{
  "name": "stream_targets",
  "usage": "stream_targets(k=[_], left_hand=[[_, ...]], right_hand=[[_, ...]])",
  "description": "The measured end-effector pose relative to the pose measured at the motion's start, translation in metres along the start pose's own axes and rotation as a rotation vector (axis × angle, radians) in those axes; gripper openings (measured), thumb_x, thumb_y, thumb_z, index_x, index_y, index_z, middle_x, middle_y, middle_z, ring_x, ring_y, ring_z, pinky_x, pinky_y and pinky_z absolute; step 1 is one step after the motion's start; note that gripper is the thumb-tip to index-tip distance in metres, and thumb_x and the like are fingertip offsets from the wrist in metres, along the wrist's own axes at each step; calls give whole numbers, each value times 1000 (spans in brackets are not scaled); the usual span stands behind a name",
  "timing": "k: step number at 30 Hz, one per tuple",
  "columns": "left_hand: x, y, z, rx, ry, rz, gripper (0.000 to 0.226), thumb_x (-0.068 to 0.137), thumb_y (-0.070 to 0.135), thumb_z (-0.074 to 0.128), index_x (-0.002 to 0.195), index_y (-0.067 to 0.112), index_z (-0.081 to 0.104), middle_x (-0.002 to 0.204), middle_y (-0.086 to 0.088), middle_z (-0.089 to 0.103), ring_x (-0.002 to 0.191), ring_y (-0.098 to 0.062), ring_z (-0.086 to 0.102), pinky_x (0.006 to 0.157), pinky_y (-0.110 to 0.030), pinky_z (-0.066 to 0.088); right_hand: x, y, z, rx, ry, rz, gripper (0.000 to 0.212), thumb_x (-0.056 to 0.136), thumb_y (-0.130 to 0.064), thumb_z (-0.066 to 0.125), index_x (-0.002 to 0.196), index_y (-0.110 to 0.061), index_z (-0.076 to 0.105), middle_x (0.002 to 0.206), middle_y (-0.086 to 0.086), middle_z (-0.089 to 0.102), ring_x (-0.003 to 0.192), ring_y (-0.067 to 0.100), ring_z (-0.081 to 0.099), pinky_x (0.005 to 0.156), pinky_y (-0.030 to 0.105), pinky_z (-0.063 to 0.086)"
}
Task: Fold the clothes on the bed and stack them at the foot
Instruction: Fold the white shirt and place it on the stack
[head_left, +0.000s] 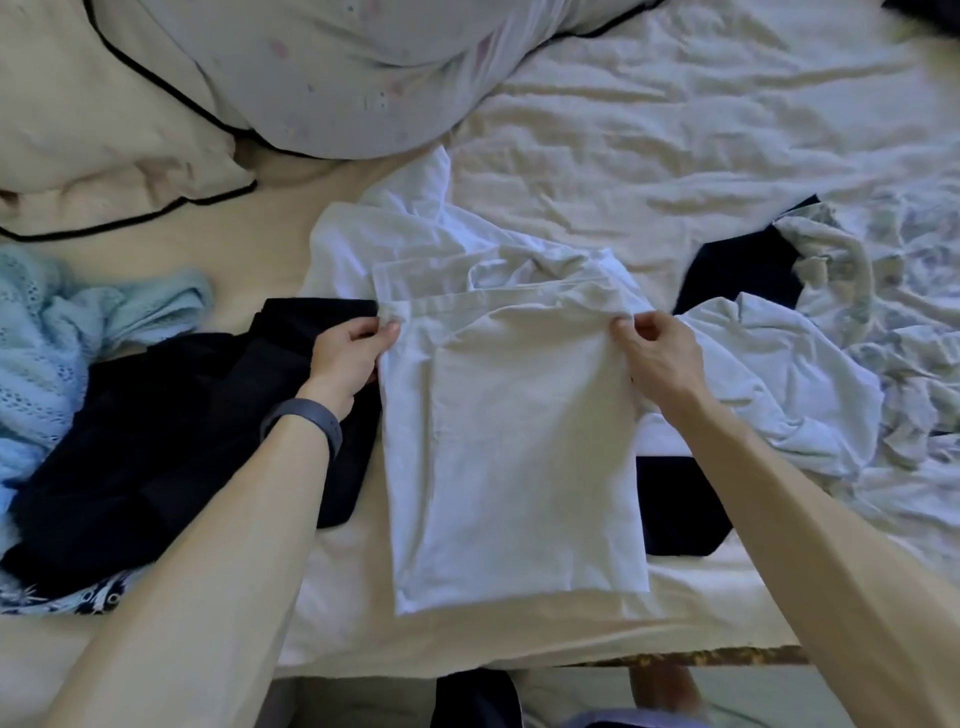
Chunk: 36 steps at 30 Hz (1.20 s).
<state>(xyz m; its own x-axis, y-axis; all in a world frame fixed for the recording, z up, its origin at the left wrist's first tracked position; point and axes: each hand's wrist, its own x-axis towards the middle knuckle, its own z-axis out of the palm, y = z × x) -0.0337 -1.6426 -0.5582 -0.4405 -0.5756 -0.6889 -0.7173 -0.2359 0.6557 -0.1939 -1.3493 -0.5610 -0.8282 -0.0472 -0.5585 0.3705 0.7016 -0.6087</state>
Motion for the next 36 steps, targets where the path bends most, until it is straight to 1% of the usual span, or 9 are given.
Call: stream_targets(k=[3, 6, 9, 12, 16, 20, 25, 31, 36], left_hand=[[-10, -9, 10, 192, 123, 138, 33, 93, 34, 70, 122, 19, 63, 117, -2, 66, 111, -21, 62, 97, -35, 52], [-52, -27, 33, 595, 412, 549, 61, 92, 36, 65, 144, 9, 45, 142, -16, 48, 129, -32, 47, 104, -38, 39], [-94, -60, 70, 1011, 96, 973, 66, 96, 42, 49, 155, 15, 36, 160, -14, 33, 145, -34, 32, 113, -55, 30], [-88, -79, 84, 1256, -194, 957, 62, 101, 57, 24, 159, 43, 6, 168, 6, -4, 156, -22, 2, 121, -55, -2], [-57, -78, 77, 1326, -142, 893, 61, 101, 66, 13, 156, 49, -10, 167, 9, -12, 155, -17, -10, 119, -49, -16], [-105, -98, 73, 1005, 103, 662, 67, 100, 54, 43, 159, 28, 24, 166, -8, 17, 154, -29, 14, 122, -54, 9], [-202, -170, 43, 370, 328, 223, 66, 84, 41, 76, 138, 18, 44, 133, -1, 49, 124, -28, 48, 98, -48, 46], [-214, -207, 22, -159, 101, -269, 40, 85, 50, 75, 115, 25, 65, 111, 8, 69, 105, -18, 66, 91, -37, 55], [-209, -197, 16, -514, 5, -384, 41, 91, 20, 73, 127, 7, 57, 130, -7, 61, 117, -25, 59, 80, -33, 54]], right_hand=[[-12, -4, 3, 9, 53, -31, 43, 92, -49, 62, 125, -23, 54, 113, -6, 64, 87, -3, 58, 72, 17, 43], [-50, 6, 6, -55, 165, -164, 60, 92, -42, 64, 140, -11, 47, 133, 5, 55, 117, 21, 57, 98, 33, 45], [-104, 38, 18, -301, 205, -442, 63, 95, -34, 61, 147, -4, 43, 152, 17, 42, 142, 35, 39, 118, 48, 31], [-149, 88, 29, -660, 34, -634, 66, 101, -42, 46, 161, -17, 29, 170, 11, 16, 156, 30, 17, 123, 50, 20], [-163, 142, 21, -885, -19, -519, 63, 104, -44, 30, 163, -23, 19, 171, 4, 11, 158, 25, 10, 124, 56, 15], [-181, 164, 9, -682, 98, -438, 55, 98, -32, 51, 147, -7, 45, 146, 12, 48, 133, 29, 44, 105, 44, 40], [-202, 165, -7, -143, -139, 139, 27, 95, -53, 62, 107, -30, 55, 98, -11, 63, 93, 15, 63, 66, 25, 43], [-189, 172, -7, 111, -297, 252, 37, 94, -41, 70, 98, -5, 67, 86, 9, 71, 79, 22, 67, 80, 45, 57], [-194, 182, -14, 267, -314, 238, 20, 99, -33, 65, 99, -14, 70, 93, 4, 73, 78, 12, 73, 73, 32, 56]])
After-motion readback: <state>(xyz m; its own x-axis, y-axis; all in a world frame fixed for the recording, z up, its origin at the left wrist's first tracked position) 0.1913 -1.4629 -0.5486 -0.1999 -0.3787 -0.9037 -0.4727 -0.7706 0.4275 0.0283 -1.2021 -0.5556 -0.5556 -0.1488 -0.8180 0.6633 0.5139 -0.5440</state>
